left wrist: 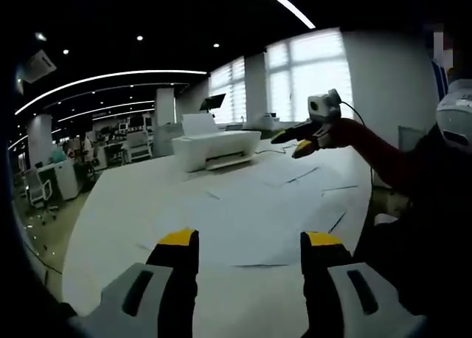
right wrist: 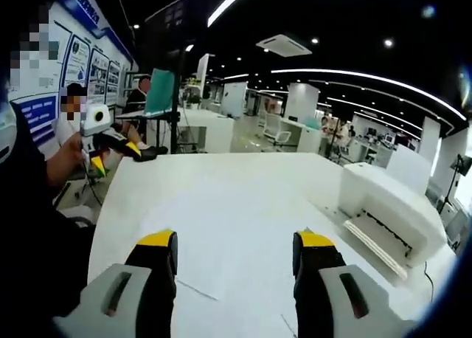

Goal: Organize the stack of printing papers by aligning and flattening the scattered papers on the table

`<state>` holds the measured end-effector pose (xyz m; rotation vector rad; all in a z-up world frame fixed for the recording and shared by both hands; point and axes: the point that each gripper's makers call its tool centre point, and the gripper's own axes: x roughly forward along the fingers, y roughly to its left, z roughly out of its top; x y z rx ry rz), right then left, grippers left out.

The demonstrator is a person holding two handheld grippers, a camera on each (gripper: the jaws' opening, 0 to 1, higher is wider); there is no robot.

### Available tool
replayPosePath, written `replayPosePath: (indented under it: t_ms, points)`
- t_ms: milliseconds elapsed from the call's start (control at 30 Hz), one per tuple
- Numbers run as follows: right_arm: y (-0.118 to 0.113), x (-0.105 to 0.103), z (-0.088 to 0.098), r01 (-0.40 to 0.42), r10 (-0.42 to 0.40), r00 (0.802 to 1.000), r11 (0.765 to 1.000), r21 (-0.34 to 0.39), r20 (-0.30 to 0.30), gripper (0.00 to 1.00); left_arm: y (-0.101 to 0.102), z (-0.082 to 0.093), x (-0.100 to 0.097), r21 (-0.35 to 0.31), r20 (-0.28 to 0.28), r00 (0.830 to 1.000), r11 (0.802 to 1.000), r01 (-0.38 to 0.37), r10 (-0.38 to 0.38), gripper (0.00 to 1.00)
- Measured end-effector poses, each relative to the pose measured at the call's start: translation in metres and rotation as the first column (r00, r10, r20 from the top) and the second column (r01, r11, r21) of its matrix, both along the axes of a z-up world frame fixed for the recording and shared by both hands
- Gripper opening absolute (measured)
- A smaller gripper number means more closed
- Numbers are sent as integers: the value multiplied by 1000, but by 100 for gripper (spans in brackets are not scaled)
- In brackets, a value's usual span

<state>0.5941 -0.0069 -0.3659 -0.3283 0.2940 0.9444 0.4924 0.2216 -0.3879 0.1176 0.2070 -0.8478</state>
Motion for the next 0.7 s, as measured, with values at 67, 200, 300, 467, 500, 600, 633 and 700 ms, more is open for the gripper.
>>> replayPosePath:
  t_ms: [67, 200, 300, 467, 500, 600, 633, 700]
  points:
    - [4, 4, 3, -7, 7, 1000, 1000, 1, 1, 59, 0, 1, 1, -3, -1, 1000, 1000, 1, -1, 60]
    - [13, 13, 9, -22, 22, 1000, 1000, 3, 9, 59, -1, 2, 4, 0, -1, 1000, 1000, 2, -2, 60]
    - [20, 17, 10, -37, 37, 999, 999, 1, 13, 59, 0, 2, 6, -1, -1, 1000, 1000, 0, 0, 60]
    - [32, 25, 3, -61, 61, 998, 998, -8, 2, 59, 2, 1, 8, 1, -7, 1000, 1000, -7, 7, 60]
    - [34, 27, 2, -65, 65, 998, 998, -8, -1, 59, 2, 0, 8, 0, -8, 1000, 1000, -8, 8, 60]
    - [39, 32, -2, -72, 72, 997, 997, -9, -9, 59, 4, -2, 10, -1, -14, 1000, 1000, -15, 15, 60]
    - [40, 35, -3, -73, 73, 997, 997, -8, -10, 59, 4, -4, 11, -1, -17, 1000, 1000, -15, 15, 60]
    - [43, 41, -4, -75, 75, 997, 997, -4, -16, 59, 4, -6, 13, 0, -23, 1000, 1000, -13, 13, 60]
